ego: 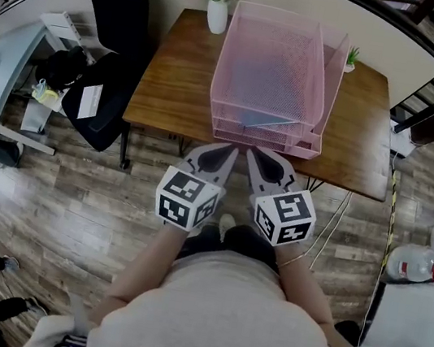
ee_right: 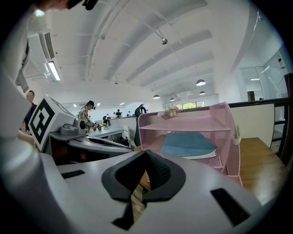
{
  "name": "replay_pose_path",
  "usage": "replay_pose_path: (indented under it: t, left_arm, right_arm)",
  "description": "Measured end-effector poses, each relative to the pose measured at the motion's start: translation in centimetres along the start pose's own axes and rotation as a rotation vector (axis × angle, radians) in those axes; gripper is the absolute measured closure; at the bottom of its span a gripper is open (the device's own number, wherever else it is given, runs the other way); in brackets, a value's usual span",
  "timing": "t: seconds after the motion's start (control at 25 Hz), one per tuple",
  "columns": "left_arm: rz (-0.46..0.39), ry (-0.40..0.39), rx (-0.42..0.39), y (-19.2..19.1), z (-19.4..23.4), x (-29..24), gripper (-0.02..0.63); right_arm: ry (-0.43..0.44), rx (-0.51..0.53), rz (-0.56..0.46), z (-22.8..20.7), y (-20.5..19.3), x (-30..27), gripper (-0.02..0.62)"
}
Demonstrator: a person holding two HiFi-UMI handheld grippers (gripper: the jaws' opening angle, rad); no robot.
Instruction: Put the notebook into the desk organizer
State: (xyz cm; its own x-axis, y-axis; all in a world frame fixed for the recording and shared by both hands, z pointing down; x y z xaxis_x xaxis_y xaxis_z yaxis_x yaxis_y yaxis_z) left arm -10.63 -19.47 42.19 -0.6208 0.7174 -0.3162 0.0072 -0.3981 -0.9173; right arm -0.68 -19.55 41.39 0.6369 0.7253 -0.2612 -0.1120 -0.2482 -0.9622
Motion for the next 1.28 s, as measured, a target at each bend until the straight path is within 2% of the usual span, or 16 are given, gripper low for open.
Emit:
replay_pose_path:
  t: [0.24, 0.56, 0.8, 1.28]
  left_arm:
    - [-0.023, 0.017, -0.001, 0.3, -0.1, -0.2, 0.595]
    - [-0.019, -0.007, 0.009, 0.3, -0.3, -0.5, 0.595]
    - [-0.014, -0.002, 0.038, 0.2, 0.6, -0.5, 0.594]
    - [-0.024, -0.003, 0.056, 0.4, 1.3, -0.2, 0.595]
  right_arm:
    - [-0.009, -0.008, -0.007, -0.2, 0.2, -0.1, 0.598]
    - [-0.021, -0.028, -0.014, -0.6, 0.2, -0.2, 0.598]
    - [-0.026, -0.067, -0.028, -0.9, 0.3, -0.3, 0.598]
    - [-0.031, -0.078, -0.016, -0.5, -0.1, -0.6, 0.598]
Point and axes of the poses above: the fingertips, and each gripper's own axes: x backward along the fingers, z to its left, y out of its top, the point moved 6 cm from there along x, backward along the fingers, and after that the axes turned 1 degree about x, right-handed, at the moved point
